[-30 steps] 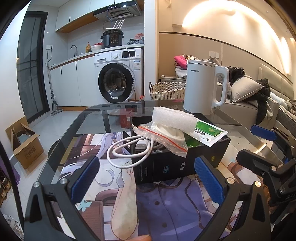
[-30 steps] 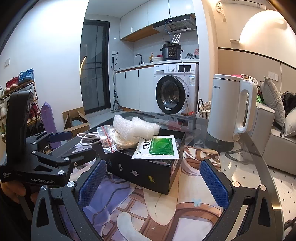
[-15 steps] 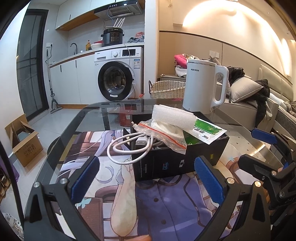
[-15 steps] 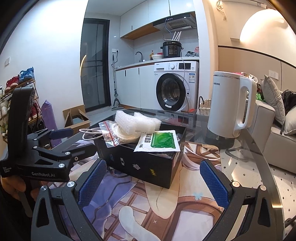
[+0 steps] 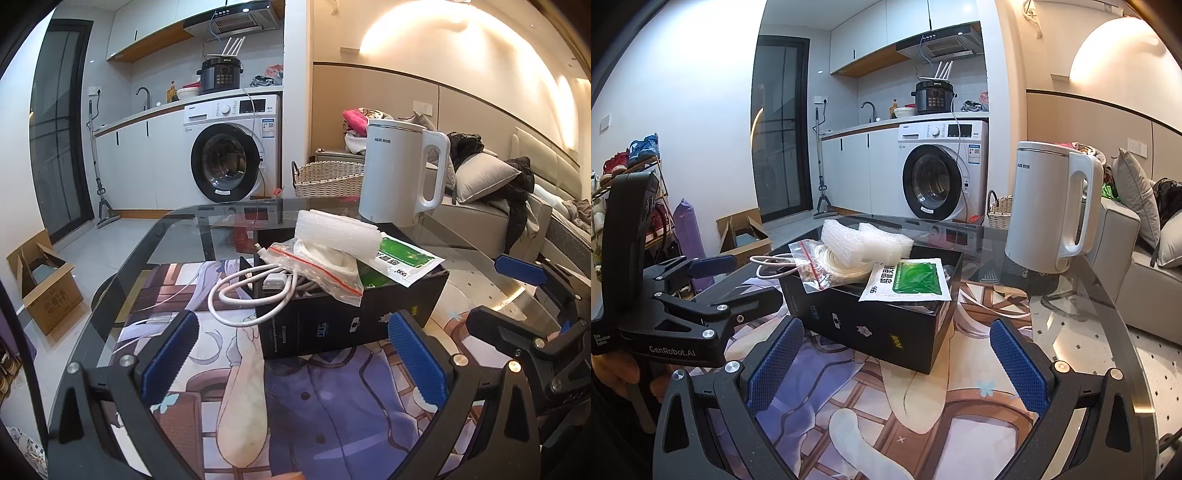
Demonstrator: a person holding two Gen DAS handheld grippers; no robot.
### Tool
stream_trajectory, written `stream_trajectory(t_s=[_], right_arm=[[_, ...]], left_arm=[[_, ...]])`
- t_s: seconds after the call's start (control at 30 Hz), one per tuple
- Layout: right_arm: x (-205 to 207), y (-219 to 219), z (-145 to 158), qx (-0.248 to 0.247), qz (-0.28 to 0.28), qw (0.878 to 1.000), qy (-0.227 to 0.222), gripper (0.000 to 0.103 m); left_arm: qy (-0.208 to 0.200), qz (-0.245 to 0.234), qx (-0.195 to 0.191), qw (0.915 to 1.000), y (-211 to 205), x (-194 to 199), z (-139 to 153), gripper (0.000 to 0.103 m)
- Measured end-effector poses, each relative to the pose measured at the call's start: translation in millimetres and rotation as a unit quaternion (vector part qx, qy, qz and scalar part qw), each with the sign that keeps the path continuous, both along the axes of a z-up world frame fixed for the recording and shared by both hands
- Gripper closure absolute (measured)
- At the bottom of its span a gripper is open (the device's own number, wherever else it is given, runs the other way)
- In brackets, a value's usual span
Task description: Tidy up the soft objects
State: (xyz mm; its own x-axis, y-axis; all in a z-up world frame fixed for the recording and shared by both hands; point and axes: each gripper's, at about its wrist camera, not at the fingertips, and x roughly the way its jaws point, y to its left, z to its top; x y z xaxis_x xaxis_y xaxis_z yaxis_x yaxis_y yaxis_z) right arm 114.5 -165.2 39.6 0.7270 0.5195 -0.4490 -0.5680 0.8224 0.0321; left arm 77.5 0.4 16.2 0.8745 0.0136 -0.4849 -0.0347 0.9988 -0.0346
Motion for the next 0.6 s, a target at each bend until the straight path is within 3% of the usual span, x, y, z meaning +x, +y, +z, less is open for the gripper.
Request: stream_trajectory(t_s=[0.6], right_arm=[[-2.4,0.4,4.4,0.001,0.006,1.000,-0.004,0.000]], left_arm=[[-0.003,-0.002,-0.002,1.0000,1.7,-1.2,1.6,0.000]])
